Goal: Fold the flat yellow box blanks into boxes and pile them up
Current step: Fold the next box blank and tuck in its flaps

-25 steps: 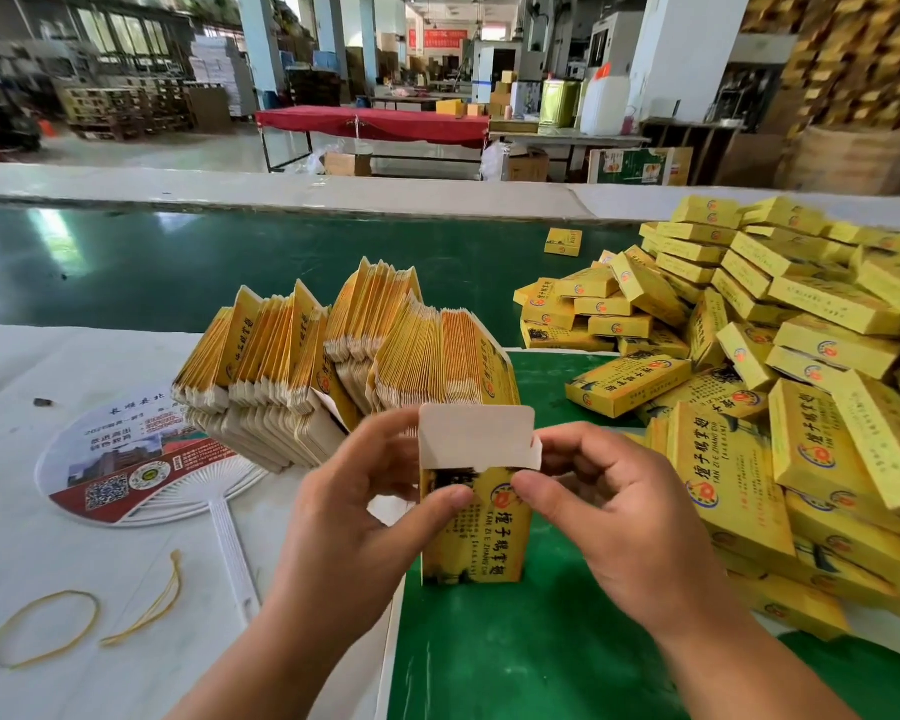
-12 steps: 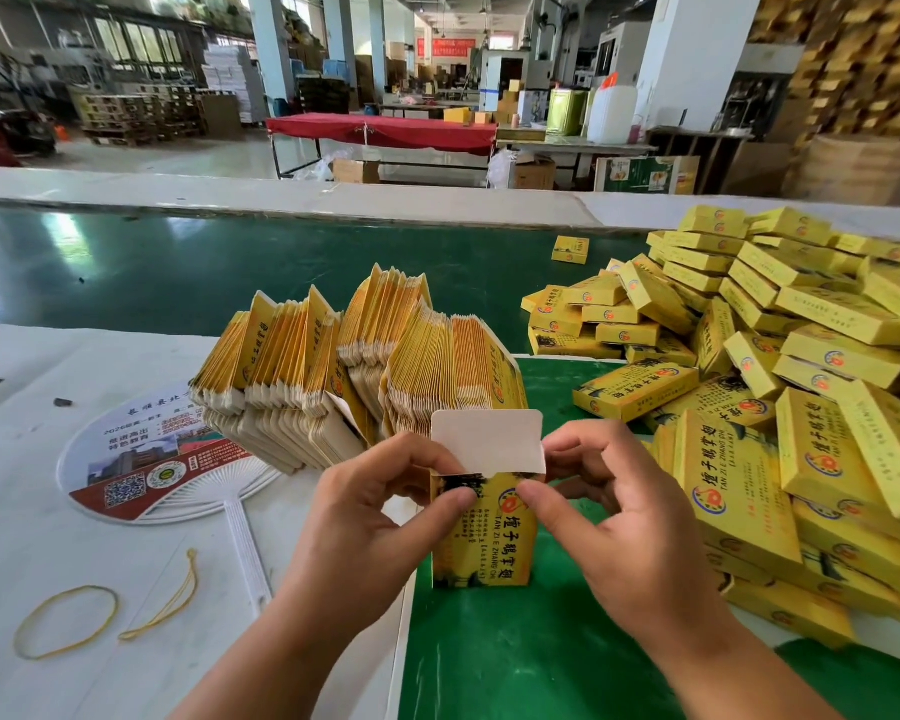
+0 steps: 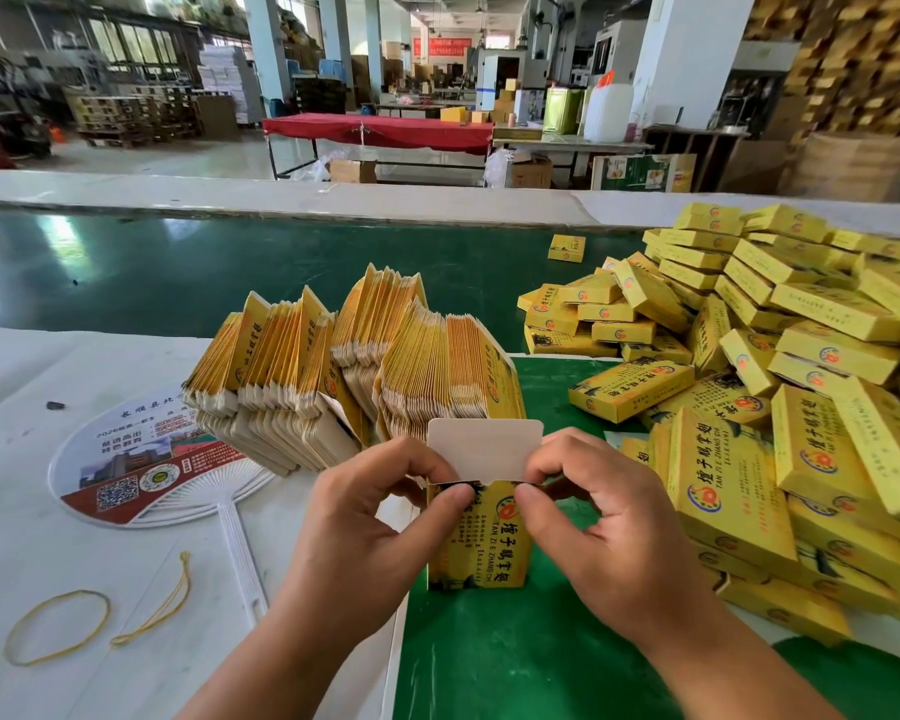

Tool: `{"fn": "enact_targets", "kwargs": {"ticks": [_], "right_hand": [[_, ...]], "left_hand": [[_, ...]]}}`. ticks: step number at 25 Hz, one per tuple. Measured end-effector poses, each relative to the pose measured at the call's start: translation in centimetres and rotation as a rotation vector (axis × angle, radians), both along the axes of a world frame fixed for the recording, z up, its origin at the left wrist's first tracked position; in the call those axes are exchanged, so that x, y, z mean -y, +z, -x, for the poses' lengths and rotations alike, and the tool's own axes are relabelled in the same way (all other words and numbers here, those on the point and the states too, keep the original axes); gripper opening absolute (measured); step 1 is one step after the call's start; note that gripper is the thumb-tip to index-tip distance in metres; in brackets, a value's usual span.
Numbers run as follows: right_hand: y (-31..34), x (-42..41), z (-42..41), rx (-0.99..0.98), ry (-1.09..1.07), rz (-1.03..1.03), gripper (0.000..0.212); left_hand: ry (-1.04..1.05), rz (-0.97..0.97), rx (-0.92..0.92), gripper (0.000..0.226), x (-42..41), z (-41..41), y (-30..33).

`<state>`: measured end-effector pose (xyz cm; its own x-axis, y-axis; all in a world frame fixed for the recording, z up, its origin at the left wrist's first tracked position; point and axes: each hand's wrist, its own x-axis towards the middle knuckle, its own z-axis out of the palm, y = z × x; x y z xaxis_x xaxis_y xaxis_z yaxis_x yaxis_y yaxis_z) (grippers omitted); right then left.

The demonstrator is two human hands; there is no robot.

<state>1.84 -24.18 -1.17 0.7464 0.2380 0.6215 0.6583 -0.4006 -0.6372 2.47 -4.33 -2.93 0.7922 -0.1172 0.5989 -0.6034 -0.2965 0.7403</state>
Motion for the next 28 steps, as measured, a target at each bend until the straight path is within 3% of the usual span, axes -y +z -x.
{"fn": "enact_targets", "kwargs": {"ticks": [2,3,6,9,16,22,28], "right_hand": [[-0.3,0.0,0.1,-0.045,-0.014,-0.074,0.009],[-0.5,0.1,0.1,-0.091,-0.026,-0.130,0.017],[-0.8,0.2,0.1,-0.184,-0.044,-0.213,0.052],[-0.6,0.3,0.0,-0.154,0.007,-0.163,0.047],[-0.1,0.1,0.3,-0.137,0.017,-0.160,0.015],[-0.2,0.1,0.2,-0.100,-0.020,-0.142,0.023],[0.2,0.1,0.5,-0.091,-0.003,-0.162,0.018]], "left_hand": [[0.003,0.025,0.000,0.009,0.0,0.1,0.0],[-0.006,0.055,-0.009,0.008,0.1,0.1,-0.1],[-0.047,0.164,-0.063,0.036,0.3,0.1,-0.2],[-0.085,0.195,-0.117,0.056,0.1,-0.2,-0.3],[-0.018,0.101,-0.083,0.014,-0.2,-0.3,-0.6],[-0.042,0.122,-0.055,0.011,0.0,-0.1,-0.1],[-0.029,0.128,-0.024,0.008,-0.1,0.1,0.2]]}}
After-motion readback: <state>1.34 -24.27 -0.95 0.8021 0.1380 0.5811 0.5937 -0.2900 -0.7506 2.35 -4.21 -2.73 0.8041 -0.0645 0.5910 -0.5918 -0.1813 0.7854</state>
